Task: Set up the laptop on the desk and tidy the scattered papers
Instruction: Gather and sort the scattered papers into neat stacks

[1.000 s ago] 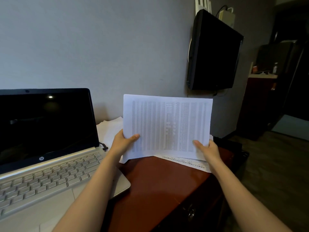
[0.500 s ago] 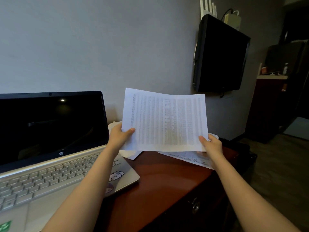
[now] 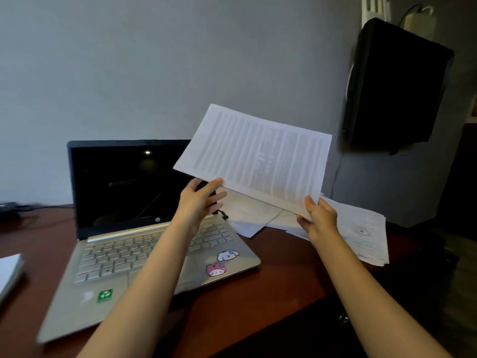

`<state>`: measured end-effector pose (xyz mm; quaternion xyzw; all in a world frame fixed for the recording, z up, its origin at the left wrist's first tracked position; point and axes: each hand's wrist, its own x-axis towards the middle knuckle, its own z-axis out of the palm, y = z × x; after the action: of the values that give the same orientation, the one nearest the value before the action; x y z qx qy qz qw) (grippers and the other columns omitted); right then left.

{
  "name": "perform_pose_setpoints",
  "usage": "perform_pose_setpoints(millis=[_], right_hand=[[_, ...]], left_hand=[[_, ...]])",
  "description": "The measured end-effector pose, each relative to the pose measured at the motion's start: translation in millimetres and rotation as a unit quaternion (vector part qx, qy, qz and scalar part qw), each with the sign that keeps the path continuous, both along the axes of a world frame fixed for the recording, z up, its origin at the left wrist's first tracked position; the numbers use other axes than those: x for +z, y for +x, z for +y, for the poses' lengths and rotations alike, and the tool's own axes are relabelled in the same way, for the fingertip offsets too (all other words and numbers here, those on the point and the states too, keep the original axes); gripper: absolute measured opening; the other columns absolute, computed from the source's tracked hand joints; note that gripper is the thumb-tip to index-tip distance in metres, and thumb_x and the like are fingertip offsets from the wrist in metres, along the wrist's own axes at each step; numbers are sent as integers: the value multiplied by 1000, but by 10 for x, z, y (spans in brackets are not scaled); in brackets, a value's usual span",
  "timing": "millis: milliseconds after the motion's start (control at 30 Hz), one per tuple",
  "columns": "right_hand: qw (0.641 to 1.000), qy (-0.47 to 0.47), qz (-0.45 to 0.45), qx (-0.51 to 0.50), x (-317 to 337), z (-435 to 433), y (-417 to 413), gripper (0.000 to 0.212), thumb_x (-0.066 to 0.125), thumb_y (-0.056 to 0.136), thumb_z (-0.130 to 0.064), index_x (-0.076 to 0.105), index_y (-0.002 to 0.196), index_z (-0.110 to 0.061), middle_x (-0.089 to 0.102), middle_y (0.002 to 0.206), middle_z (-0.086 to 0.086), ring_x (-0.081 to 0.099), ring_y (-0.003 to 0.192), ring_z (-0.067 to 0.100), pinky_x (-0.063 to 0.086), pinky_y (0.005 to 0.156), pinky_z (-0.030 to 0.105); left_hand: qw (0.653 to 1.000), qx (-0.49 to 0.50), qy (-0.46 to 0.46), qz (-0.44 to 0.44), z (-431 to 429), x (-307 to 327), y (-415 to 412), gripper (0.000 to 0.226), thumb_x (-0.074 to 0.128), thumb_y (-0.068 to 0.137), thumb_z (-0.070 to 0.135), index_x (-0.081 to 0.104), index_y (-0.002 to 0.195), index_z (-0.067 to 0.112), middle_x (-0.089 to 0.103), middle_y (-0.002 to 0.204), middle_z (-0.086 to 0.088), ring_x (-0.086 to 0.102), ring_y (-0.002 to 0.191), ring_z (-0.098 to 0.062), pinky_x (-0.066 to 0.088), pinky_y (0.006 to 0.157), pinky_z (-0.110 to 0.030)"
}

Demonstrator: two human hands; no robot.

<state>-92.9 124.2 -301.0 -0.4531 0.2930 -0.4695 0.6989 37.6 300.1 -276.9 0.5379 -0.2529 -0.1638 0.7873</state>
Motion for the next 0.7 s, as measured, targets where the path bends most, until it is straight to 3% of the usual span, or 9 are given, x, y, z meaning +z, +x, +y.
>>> perform_pose_setpoints(millis=[133, 333, 533, 700], right_hand=[[999, 11, -13, 27, 19, 308, 218, 27, 49, 97, -12, 56, 123, -10, 54, 110, 5, 51, 99, 23, 44, 54, 24], [998, 14, -10, 57, -55, 665, 407, 24, 48, 98, -13, 56, 121, -9, 55, 108, 6, 51, 96, 24, 45, 50, 22], [994, -16, 8, 107, -124, 976, 532, 21, 46, 98, -13, 53, 118, -11, 52, 107, 6, 52, 89, 21, 49, 48, 20], [989, -46, 33, 137, -160, 1270, 714, 24, 49, 97, -14, 53, 120, -10, 54, 113, 7, 53, 98, 24, 48, 43, 17]], left_hand=[[998, 7, 33, -61, 97, 11, -108, 32, 60, 91, 13, 46, 119, 12, 63, 100, -1, 68, 81, -15, 57, 72, -26], [994, 26, 45, -99, 286, -19, -131, 33, 44, 96, -1, 39, 127, 8, 62, 93, -2, 64, 79, -15, 57, 70, -21], [991, 62, 64, -98, 571, -82, -138, 35, 38, 96, -3, 36, 127, 14, 62, 94, 1, 65, 71, -9, 57, 63, -17], [990, 120, 53, -59, 891, -161, -41, 49, 37, 94, -9, 32, 137, 12, 58, 102, 0, 63, 83, -17, 58, 62, -18]])
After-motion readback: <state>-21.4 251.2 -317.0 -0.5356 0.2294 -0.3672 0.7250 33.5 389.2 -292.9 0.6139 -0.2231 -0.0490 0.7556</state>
